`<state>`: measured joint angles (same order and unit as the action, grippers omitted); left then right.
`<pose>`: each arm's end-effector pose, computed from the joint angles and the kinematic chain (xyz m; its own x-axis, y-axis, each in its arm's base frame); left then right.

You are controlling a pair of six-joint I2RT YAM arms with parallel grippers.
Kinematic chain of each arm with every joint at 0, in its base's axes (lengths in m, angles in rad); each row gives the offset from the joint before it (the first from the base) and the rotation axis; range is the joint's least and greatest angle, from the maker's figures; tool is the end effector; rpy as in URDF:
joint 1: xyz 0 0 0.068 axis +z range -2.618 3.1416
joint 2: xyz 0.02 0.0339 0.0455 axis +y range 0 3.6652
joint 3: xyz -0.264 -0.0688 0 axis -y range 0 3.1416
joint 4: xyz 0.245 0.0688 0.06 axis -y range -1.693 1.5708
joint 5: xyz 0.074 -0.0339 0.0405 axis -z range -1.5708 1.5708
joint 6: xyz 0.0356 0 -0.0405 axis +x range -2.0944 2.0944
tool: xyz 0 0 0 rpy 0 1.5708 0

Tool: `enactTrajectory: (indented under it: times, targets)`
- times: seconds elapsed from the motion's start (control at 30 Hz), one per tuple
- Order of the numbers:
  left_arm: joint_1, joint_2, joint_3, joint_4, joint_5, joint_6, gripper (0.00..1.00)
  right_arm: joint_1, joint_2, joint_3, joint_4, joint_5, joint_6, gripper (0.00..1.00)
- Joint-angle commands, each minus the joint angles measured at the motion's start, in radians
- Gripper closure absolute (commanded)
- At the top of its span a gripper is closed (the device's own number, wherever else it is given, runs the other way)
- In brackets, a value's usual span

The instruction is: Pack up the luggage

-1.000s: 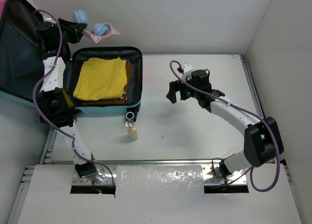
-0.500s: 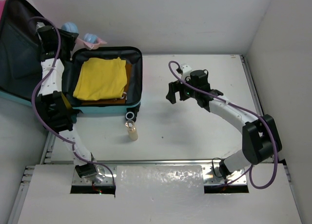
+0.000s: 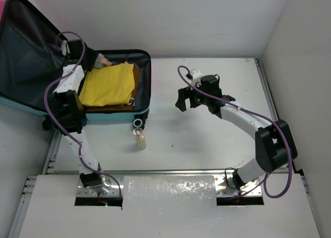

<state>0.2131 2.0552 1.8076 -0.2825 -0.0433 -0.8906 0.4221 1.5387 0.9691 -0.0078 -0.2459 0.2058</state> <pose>0.4783 0.1051 0.2899 -0.1182 -0.8203 -0.5596 -0.5401 0.5260 -0.6570 0.3076 0.1477 0.2365 -0.6067 -0.0552 -0.7930 -0.4694 0.8300 0.3013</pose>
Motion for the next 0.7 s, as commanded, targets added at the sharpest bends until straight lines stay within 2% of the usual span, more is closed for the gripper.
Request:
enactTrajectory:
  times: [0.0, 0.03, 0.07, 0.17, 0.3, 0.5, 0.67]
  targets:
    - [-0.023, -0.076, -0.094, 0.028, -0.020, -0.020, 0.31, 0.001, -0.006, 0.029, 0.038, -0.019, -0.002, 0.01]
    - [-0.023, -0.101, -0.121, 0.032, -0.021, -0.024, 0.02, 0.001, -0.006, 0.029, 0.040, -0.020, 0.000, 0.01]
    - [-0.023, -0.124, -0.143, 0.042, -0.029, -0.027, 0.00, 0.001, -0.006, 0.031, 0.039, -0.024, 0.001, 0.01]
    - [-0.021, -0.223, -0.201, 0.055, -0.079, -0.019, 0.00, 0.001, -0.006, 0.026, 0.043, -0.029, 0.001, 0.01]
    - [-0.008, -0.290, -0.185, 0.077, -0.090, 0.033, 0.00, 0.001, -0.006, 0.016, 0.058, -0.038, 0.012, 0.01]
    - [0.000, -0.193, 0.117, -0.101, -0.067, 0.189, 0.01, 0.001, 0.009, 0.022, 0.063, -0.055, 0.024, 0.01]
    - [0.017, -0.089, 0.220, -0.185, -0.066, 0.237, 0.25, 0.001, 0.009, 0.026, 0.058, -0.062, 0.024, 0.01]
